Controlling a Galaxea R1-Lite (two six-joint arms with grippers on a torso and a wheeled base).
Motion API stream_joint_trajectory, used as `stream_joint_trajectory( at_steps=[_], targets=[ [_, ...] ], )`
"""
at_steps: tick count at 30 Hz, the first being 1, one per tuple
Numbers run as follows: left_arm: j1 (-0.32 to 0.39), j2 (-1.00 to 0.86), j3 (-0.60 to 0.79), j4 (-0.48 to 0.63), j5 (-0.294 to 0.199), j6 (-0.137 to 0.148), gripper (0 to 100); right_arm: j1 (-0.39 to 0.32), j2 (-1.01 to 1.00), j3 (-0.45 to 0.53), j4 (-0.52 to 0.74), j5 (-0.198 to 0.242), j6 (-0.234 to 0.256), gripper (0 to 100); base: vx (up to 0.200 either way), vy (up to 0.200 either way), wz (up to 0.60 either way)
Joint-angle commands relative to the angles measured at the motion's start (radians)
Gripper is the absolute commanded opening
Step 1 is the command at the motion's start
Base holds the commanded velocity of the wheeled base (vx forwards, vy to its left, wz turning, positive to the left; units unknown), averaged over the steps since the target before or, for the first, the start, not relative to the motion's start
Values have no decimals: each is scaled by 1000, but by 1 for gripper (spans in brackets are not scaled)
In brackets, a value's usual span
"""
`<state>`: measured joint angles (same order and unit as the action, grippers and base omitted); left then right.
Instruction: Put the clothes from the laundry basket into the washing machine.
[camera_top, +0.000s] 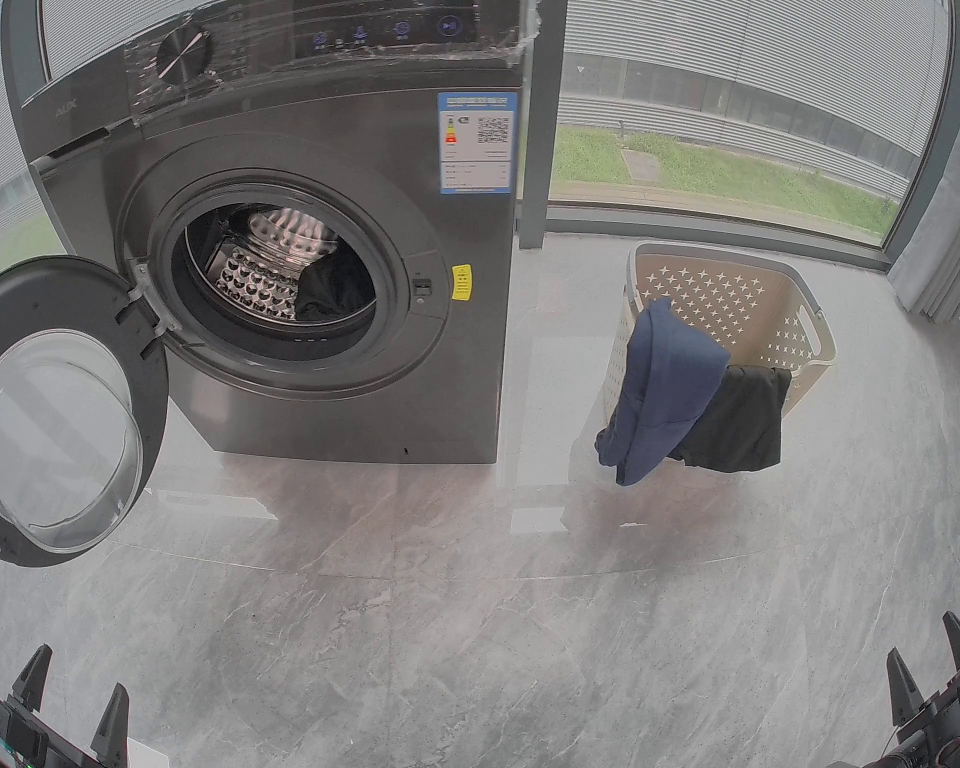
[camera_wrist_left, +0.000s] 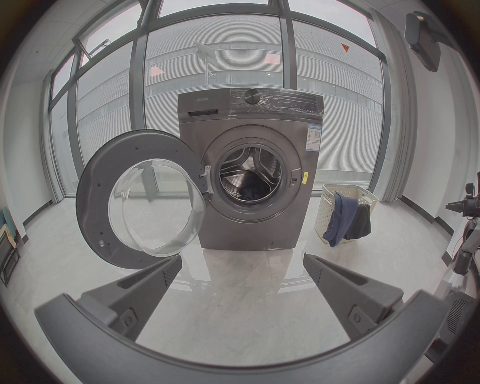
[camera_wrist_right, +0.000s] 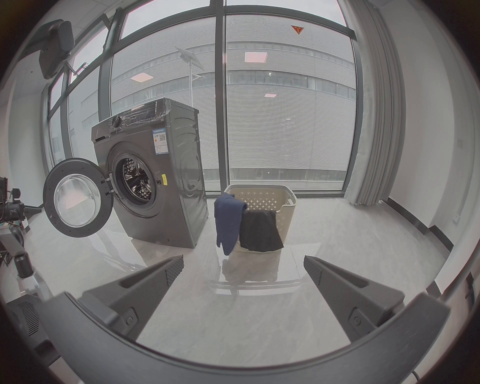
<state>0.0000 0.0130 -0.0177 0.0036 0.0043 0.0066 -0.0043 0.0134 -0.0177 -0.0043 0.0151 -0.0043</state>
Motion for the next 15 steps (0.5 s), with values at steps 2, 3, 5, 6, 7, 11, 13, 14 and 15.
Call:
stream_joint_trajectory(
  at_steps=[2,3,5,6,7,11,13,14,15],
  targets=[
    [-2,-8,18,-1,0,-4,100,0,-13,18,0,0,0,100,100,0,0],
    [-2,-8,18,-1,0,-2,100,0,-13,18,0,0,0,100,200,0,0],
    [-2,-8,18,-1,0,-5,100,0,-13,18,0,0,0,100,200,0,0],
    [-2,-8,18,-1,0,-7,100,0,-13,18,0,0,0,100,200,0,0],
    [-2,-8,18,-1,2,-13,100,0,-13,18,0,0,0,100,200,0,0],
    [-2,-8,18,-1,2,-14,100,0,-13,18,0,0,0,100,200,0,0],
    [-2,-8,16,-1,-3,-20,100,0,-13,18,0,0,0,100,200,0,0],
    [-2,-8,16,-1,-3,-23,100,0,-13,18,1,0,0,100,0,0,0],
    [-2,-8,16,-1,-1,-23,100,0,-13,18,0,0,0,100,0,0,0]
  ],
)
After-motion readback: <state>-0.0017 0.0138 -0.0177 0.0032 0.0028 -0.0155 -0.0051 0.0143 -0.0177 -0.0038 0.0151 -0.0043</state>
